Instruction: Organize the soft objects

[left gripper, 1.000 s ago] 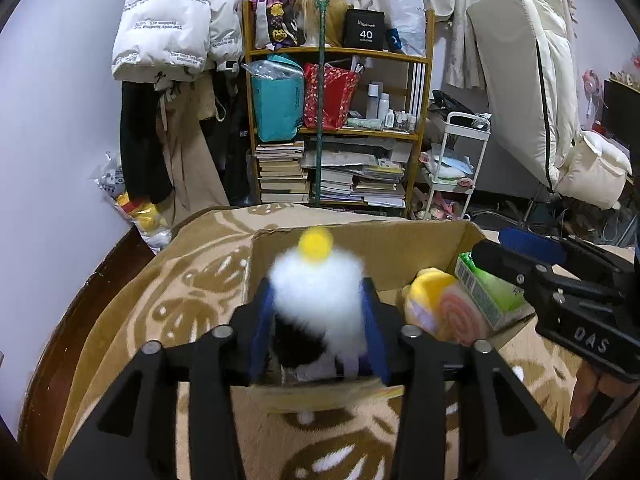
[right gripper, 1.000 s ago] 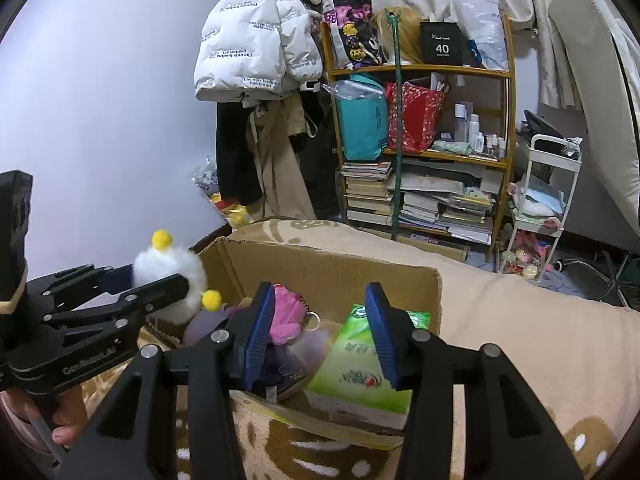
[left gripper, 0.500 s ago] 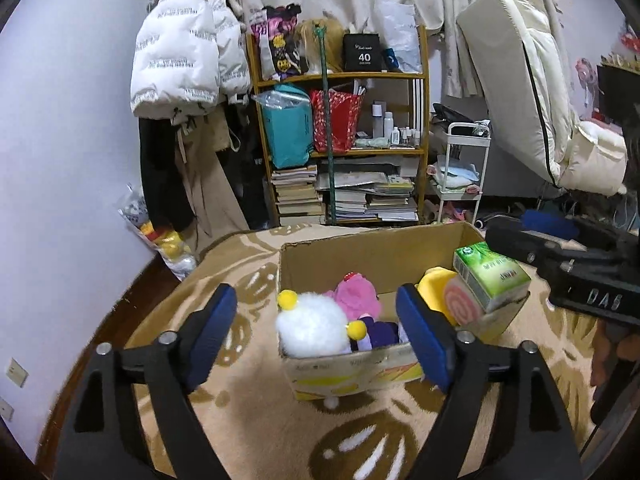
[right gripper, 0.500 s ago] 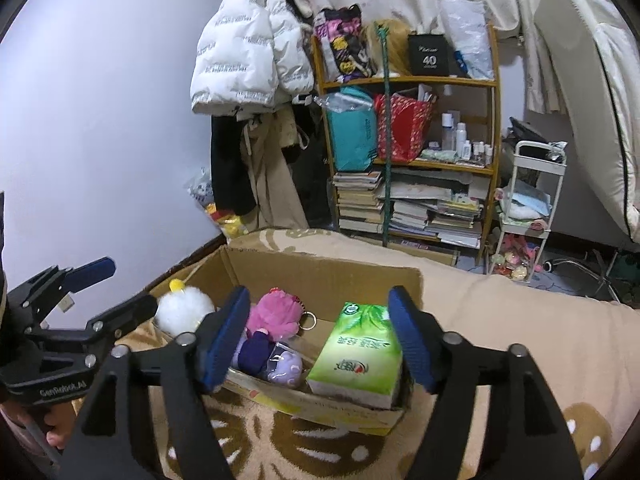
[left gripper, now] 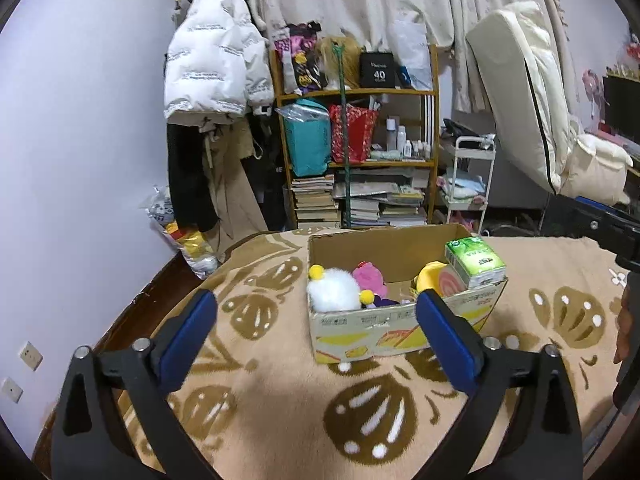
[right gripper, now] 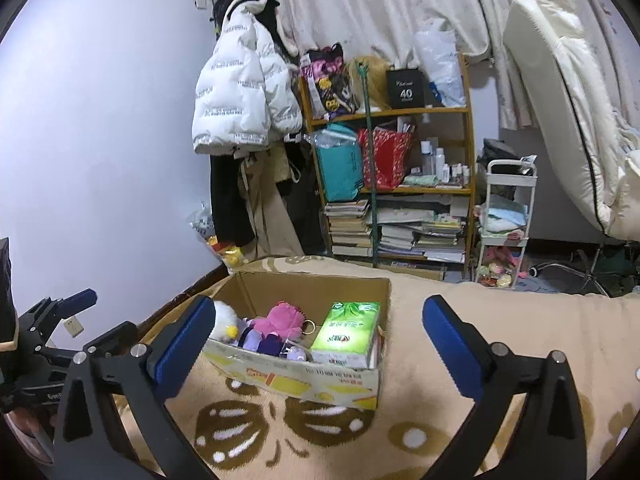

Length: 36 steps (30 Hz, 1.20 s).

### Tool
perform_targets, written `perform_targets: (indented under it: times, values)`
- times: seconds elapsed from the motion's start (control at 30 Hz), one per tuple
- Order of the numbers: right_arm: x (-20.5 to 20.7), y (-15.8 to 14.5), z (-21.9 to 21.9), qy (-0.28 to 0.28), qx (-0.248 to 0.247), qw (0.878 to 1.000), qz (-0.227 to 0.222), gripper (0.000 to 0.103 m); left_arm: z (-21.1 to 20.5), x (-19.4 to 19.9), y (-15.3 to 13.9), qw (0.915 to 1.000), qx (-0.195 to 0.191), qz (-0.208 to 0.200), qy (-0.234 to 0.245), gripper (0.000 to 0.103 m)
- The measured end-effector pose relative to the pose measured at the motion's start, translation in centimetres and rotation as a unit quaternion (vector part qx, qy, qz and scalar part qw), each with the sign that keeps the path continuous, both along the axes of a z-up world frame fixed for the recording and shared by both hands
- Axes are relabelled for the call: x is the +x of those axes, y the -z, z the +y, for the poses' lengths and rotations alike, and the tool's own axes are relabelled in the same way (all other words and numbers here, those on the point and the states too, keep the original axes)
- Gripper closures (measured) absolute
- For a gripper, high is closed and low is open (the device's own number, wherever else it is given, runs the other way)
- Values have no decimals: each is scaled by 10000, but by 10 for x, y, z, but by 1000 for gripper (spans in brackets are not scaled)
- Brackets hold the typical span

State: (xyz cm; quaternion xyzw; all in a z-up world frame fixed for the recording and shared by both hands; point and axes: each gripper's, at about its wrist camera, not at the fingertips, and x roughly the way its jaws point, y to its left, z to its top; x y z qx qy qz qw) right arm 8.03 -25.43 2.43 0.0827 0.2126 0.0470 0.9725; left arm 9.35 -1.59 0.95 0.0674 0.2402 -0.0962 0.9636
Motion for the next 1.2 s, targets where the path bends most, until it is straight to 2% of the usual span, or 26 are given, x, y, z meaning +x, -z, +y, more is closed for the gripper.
perform_targets:
  times: [0.2,0.4,0.7,0.83,1.2]
  values:
    - [-34,-11,-8,83,209,9997,3,0,14,-36,-7,9998,-175,-74,-25,1]
    - [-67,-22,-5,111,-42,9997,-193,0,22,-62,-15,9996,-213,-167,-80,1]
    - [-104,-27,-3,111,-157,9984,-526,0,36,-98,-23,9956,-440,-794,-224,1]
    - [-108,-24,-1,58,-224,9979,-603,0,42,-99,-24,9949,-538,-819,-257,1]
    - [-103,-9,-1,104,-208,9979,-610,0,36,-90,-10,9969,-413,-634,-204,1]
